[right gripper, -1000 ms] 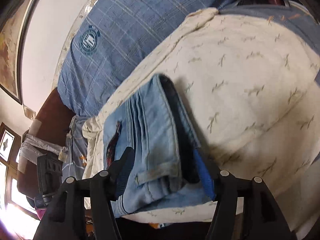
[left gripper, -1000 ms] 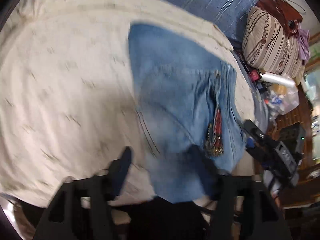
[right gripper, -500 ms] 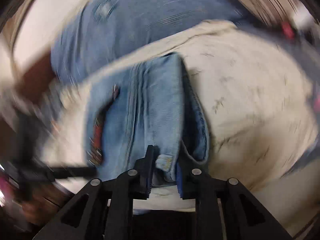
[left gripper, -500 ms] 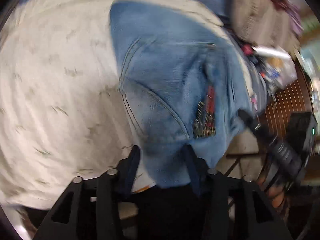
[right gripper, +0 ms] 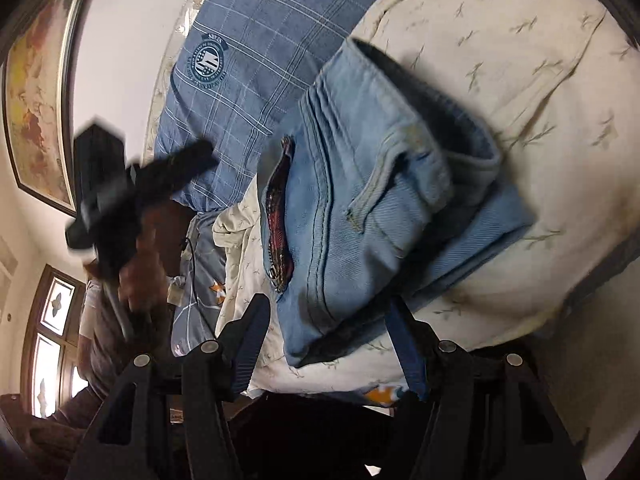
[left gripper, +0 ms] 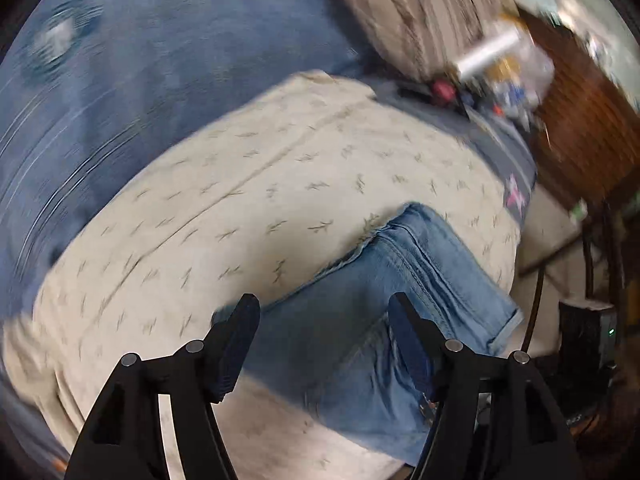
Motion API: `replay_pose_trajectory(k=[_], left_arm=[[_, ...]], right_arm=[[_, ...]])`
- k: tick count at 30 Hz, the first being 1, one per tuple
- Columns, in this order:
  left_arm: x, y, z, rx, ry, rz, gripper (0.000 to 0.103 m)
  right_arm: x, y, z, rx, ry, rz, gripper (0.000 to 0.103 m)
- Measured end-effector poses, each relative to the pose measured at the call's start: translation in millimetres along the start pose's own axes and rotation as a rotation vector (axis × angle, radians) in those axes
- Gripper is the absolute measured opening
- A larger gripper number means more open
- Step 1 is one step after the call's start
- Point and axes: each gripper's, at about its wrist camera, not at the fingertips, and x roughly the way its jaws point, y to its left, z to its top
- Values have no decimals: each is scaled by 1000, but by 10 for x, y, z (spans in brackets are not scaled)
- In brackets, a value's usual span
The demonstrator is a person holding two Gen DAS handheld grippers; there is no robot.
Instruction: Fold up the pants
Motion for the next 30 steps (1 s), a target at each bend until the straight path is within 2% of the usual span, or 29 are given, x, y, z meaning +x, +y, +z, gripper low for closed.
replay_pose_trajectory(k=[4, 6, 8, 10, 11, 12, 13, 14, 15, 16, 18, 19, 21, 23, 24, 27, 28, 29, 30], left_arm=[[371, -20, 289, 179, 120, -11, 66], [558, -54, 336, 251, 179, -13, 66], [674, -93, 362, 308, 205, -2, 67], [765, -83, 389, 317, 217, -10, 73], [832, -31, 414, 288, 227, -33, 74], [899, 16, 424, 249, 237, -66, 73], [956, 54, 411, 211, 237, -105, 65], [963, 83, 394, 192, 233, -133, 60], [954, 70, 337, 181, 216, -147, 48], [893, 48, 287, 192, 194, -130, 33], [715, 5, 152, 237, 185, -123, 23], [566, -21, 64, 268, 187, -113, 20], [378, -48, -37, 320, 192, -93, 20], [229, -14, -120, 341, 209, -59, 21], [255, 25, -165, 340, 231, -27, 22], [543, 143, -263, 301, 306, 73, 30], [712, 231, -301, 250, 334, 90, 39], [758, 281, -296, 207, 326, 85, 44], [763, 339, -278, 155, 305, 78, 49]], right_arm=[[28, -17, 19, 5, 12, 0, 65], [48, -34, 28, 11, 13, 6, 65], [64, -45, 47, 13, 13, 18, 66], [73, -57, 53, 16, 12, 33, 67], [79, -69, 44, 21, 11, 41, 67], [102, -87, 37, 26, 14, 50, 67], [108, -107, 33, 31, 17, 48, 65], [120, -118, 34, 33, 14, 30, 56], [140, -125, 40, 36, 22, 24, 42], [152, -120, 42, 38, 30, 26, 37], [143, -15, 36, 19, 42, 65, 12], [143, 91, 38, 10, 61, 131, 12], [167, 416, -24, -74, 114, 248, 12], [308, 621, -124, -142, 193, 298, 14], [428, 614, -154, -131, 231, 316, 15], [700, 260, -147, 25, 269, 305, 15], [750, 112, -138, 76, 267, 272, 15], [765, -2, -133, 114, 260, 263, 9], [730, -60, -130, 141, 241, 278, 9]])
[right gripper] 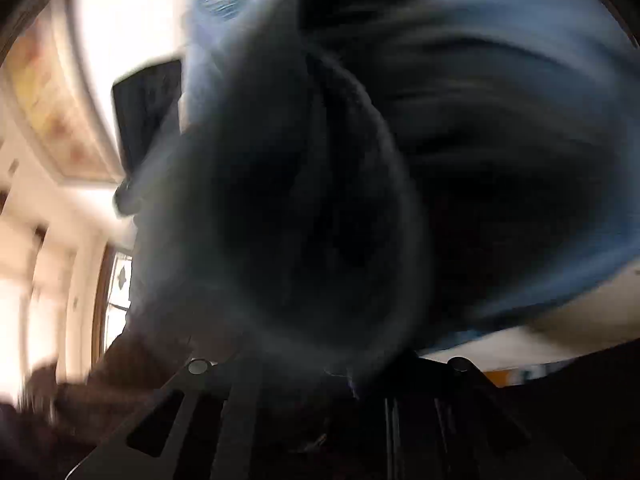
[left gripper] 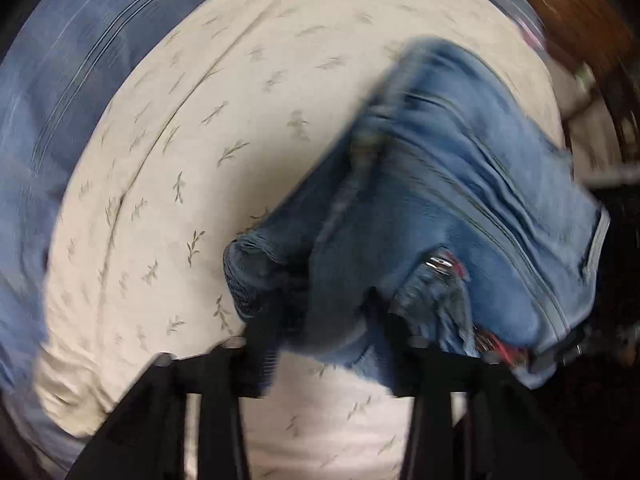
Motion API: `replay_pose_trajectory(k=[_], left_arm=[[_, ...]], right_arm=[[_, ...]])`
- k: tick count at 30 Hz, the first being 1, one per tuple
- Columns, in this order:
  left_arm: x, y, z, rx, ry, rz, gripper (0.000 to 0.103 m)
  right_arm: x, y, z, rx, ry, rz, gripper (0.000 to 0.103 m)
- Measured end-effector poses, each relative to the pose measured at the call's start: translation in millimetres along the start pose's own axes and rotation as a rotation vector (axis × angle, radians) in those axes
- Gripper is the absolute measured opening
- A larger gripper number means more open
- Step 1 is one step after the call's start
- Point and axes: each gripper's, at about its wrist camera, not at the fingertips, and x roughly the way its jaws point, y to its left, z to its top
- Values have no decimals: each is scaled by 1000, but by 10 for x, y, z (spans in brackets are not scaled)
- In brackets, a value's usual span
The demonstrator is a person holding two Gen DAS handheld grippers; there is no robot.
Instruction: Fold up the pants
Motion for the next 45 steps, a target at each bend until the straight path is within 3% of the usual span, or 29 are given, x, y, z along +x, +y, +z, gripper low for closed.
replay_pose_trajectory(k=[1, 4, 5, 6, 8, 10, 12, 16, 17, 18, 19, 22, 24, 26, 28, 30, 32, 34, 36, 38, 41, 43, 45], left_arm=[[-24, 23, 7, -21, -9, -13, 50], [-181, -5, -52, -3, -39, 10, 47], [-252, -44, -70, 17, -49, 26, 46], [-353, -106, -89, 35, -66, 33, 45], [-620, -203, -109, 72, -146, 22, 47], [-783, -268, -77, 89, -229, -13, 59], [-758, -299, -6, 81, -253, -24, 71], [-299, -320, 137, 54, -128, -29, 68], [-218, -345, 129, 49, -103, -50, 62], [-204, -354, 101, 53, -107, -66, 56], [-271, -381, 33, 76, -128, -60, 51], [-479, -366, -195, 150, -106, -64, 45], [-570, -362, -317, 194, -82, -32, 46], [-540, -315, -336, 186, -48, 6, 48], [-424, -243, -234, 108, -43, 16, 54], [-281, -166, -108, 6, -54, -8, 63], [-152, -169, -5, -39, -35, -38, 65], [-183, -238, 13, 6, -47, -13, 63], [-275, -276, -19, 82, -72, 22, 60], [-526, -350, -101, 142, -132, 45, 59], [-764, -352, -115, 120, -233, 24, 65], [-625, -360, -29, 71, -232, 21, 68], [-357, -388, 45, 41, -168, 28, 67]], right_arm=[[-60, 32, -11, -12, -22, -19, 10], [-279, 228, -50, -96, -86, -86, 30], [-373, 266, -70, -103, -113, -85, 40], [-463, 299, -78, -110, -154, -108, 58], [-637, 316, -81, -116, -251, -165, 72], [-752, 292, -63, -103, -304, -188, 72], [-826, 264, -74, -91, -343, -201, 73], [-646, 241, -50, -113, -293, -248, 72], [-573, 265, -17, -119, -276, -270, 67], [-534, 293, 16, -131, -258, -296, 42], [-478, 308, 34, -135, -236, -299, 32], [-411, 428, 24, -140, -146, -125, 25], [-224, 534, -35, -187, -44, -52, 25], [-35, 525, -20, -202, 9, -47, 25], [-80, 318, 61, -138, -29, -55, 25], [-203, 84, 175, -56, -103, -118, 26], [-296, 26, 162, -21, -135, -123, 31], [-363, 140, 107, -60, -129, -166, 39], [-465, 227, 18, -87, -120, -172, 61], [-609, 278, -96, -115, -144, -170, 67], [-696, 259, -106, -131, -208, -164, 66], [-556, 177, -4, -116, -205, -193, 60], [-457, 136, -25, -115, -173, -237, 28]])
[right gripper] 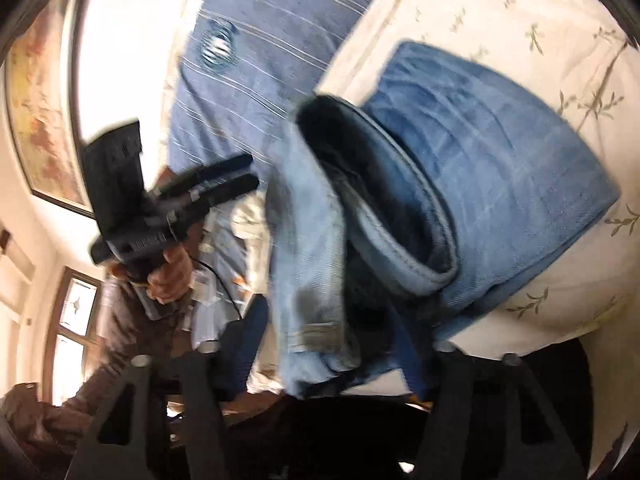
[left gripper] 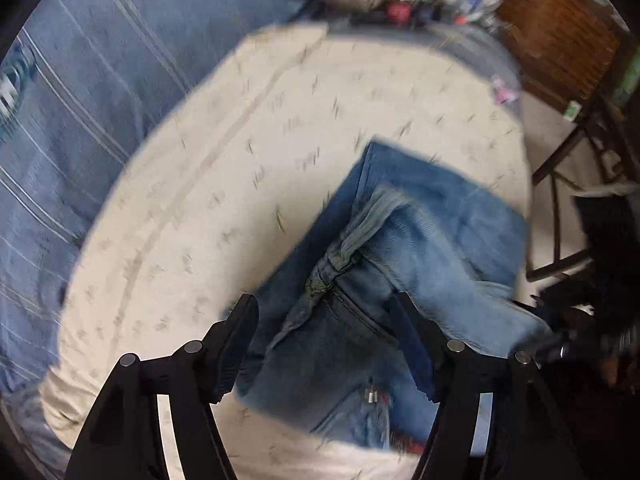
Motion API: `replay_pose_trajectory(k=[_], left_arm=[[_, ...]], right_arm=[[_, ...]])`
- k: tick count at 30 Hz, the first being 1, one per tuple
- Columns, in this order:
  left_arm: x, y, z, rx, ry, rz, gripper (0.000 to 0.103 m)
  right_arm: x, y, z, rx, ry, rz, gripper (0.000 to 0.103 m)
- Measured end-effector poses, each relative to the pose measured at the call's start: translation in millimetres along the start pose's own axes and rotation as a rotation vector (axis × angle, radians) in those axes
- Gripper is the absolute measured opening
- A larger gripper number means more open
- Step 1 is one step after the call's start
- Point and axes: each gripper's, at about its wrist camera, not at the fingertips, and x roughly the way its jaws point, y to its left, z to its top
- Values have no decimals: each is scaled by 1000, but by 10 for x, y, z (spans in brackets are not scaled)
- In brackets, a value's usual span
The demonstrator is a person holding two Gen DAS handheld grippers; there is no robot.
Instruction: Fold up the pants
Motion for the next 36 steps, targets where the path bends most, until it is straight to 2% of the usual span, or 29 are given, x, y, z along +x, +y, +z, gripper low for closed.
replay_pose_trajectory(k=[1, 2, 5, 8, 9, 11, 13, 14, 15, 19, 20, 21, 23, 25, 26, 28, 30, 33, 34, 35, 36], left_arm=[[115, -18, 1, -1, 32, 5, 60], [181, -52, -15, 11, 48, -7, 56], [29, -105, -49, 53, -9, -11, 52], [-96, -21, -4, 28, -63, 43, 48], [-112, 8, -4, 4, -64, 60, 49], [-19, 85, 8, -59, -43, 47, 50], [128, 92, -7, -109, -39, 35, 54], [160, 64, 4, -110, -35, 36, 54], [192, 40, 9, -105, -34, 43, 54], [85, 7, -25, -59, -37, 23, 54], [26, 71, -16, -56, -38, -3, 54], [-43, 113, 5, -55, -38, -20, 54], [-179, 178, -5, -44, -50, -57, 56], [-248, 207, -14, -40, -49, -78, 65], [-235, 215, -12, -43, -39, -83, 65], [-94, 224, 33, -54, -1, -92, 65], [36, 210, 71, -65, 29, -135, 65], [268, 147, 132, -43, 66, -156, 77], [306, 119, 139, -31, 64, -147, 76], [313, 99, 146, -27, 56, -135, 74], [298, 88, 151, -24, 50, -131, 64]], right_arm=[[40, 1, -6, -12, 15, -19, 21], [34, 37, -17, -42, 13, -31, 19], [-110, 419, 1, -191, -39, 64, 14], [-161, 712, 100, -337, -88, 38, 13], [-119, 660, 126, -352, -86, -6, 13], [80, 357, 233, -315, -70, -151, 13], [177, 20, 276, -229, -45, -230, 13], [202, -117, 275, -176, -34, -207, 12], [166, -167, 265, -141, -52, -171, 13], [-79, -140, 279, -109, -106, -79, 35], [-193, -181, 294, -90, -137, -64, 53], [-287, -236, 304, -67, -162, -62, 65], [-342, -317, 290, -48, -177, -54, 67], [-291, -334, 273, -39, -164, -44, 68], [-249, -337, 287, -30, -154, -47, 69], [-113, -361, 260, -17, -118, -43, 69], [2, -262, 249, -36, -93, -70, 69], [61, -194, 240, -55, -82, -73, 73], [69, -165, 235, -73, -81, -72, 73], [86, -133, 236, -99, -78, -90, 68], [85, -93, 232, -119, -80, -114, 45]])
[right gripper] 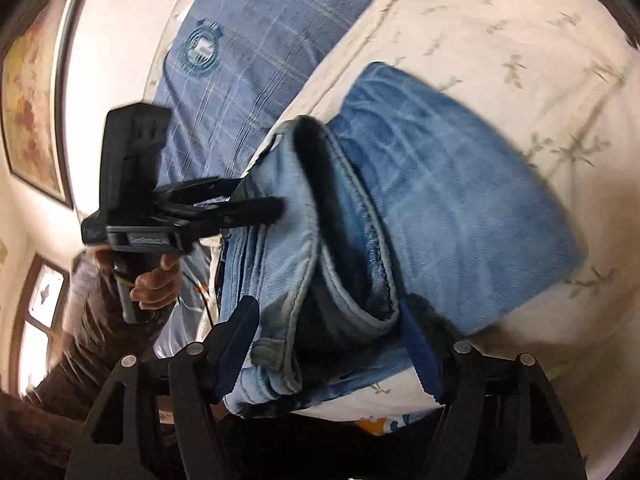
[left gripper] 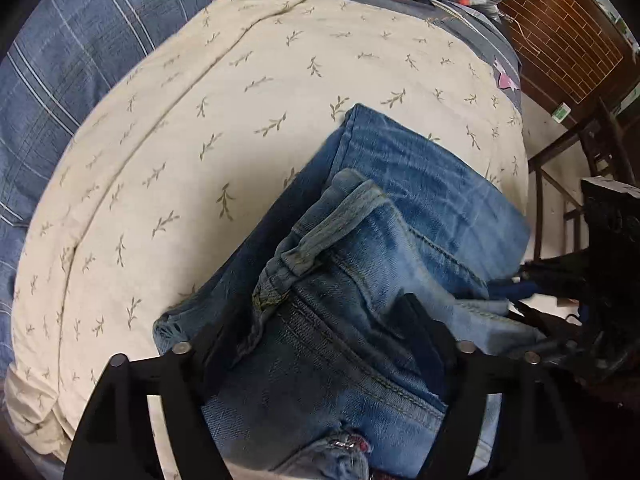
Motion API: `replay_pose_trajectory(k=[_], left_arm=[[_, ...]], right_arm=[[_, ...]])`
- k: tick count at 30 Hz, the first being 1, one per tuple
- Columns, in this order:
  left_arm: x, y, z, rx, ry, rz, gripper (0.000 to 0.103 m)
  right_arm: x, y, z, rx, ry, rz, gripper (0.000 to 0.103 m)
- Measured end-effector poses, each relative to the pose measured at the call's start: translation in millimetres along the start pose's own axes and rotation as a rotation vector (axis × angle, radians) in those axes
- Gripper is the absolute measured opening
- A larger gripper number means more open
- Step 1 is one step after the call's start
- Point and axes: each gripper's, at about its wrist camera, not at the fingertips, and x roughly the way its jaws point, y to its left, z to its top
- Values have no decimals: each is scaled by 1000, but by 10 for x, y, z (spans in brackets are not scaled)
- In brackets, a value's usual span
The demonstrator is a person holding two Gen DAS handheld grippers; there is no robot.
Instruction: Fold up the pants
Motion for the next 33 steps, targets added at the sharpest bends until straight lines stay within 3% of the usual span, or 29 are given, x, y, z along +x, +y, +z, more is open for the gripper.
replay_pose_trajectory(k=[1, 2, 3, 5, 9, 11, 13, 16, 17, 18, 22, 25, 31, 32, 33], left_arm=[[-70, -25, -1, 11, -9, -1, 52], [-141, -60, -10, 19, -16, -8, 48], [-234, -117, -30, 33, -32, -19, 43], [-447, -259, -40, 86, -89, -10, 42], [-268, -341, 67, 65, -88, 31, 47], [81, -298, 132, -1, -24, 68, 55], [224, -277, 143, -41, -40, 102, 65], [123, -278, 118, -52, -44, 89, 64], [30, -272, 88, -46, -47, 83, 64], [-56, -258, 68, -43, -51, 77, 64], [-539, -176, -152, -76, -121, 73, 62], [-709, -42, -410, -170, -155, 68, 62], [-770, 319, -1335, -585, -245, -88, 61], [-727, 337, -1434, -636, -250, -111, 61], [-652, 344, -1534, -700, -248, -153, 60]], right_arm=[[9, 11, 4, 0, 17, -3, 33], [-48, 45, 3, 10, 15, 9, 28], [-118, 69, 2, 17, -4, 39, 27], [-304, 169, 13, -16, -54, 70, 27], [-392, 70, 48, -35, -92, 6, 27], [-177, -142, 45, 18, -30, -53, 27], [-52, -275, -14, 82, -3, -30, 27], [-142, -245, 5, 75, -4, -19, 35], [-202, -240, 11, 79, -18, -13, 42], [-283, -221, 35, 82, -44, -10, 48], [-501, -127, 169, 42, -132, 35, 56], [-355, 6, 264, -30, -94, 49, 62], [270, 151, 480, -105, 28, 36, 64], [366, 176, 481, -118, 49, 53, 60], [435, 237, 469, -154, 69, 58, 37]])
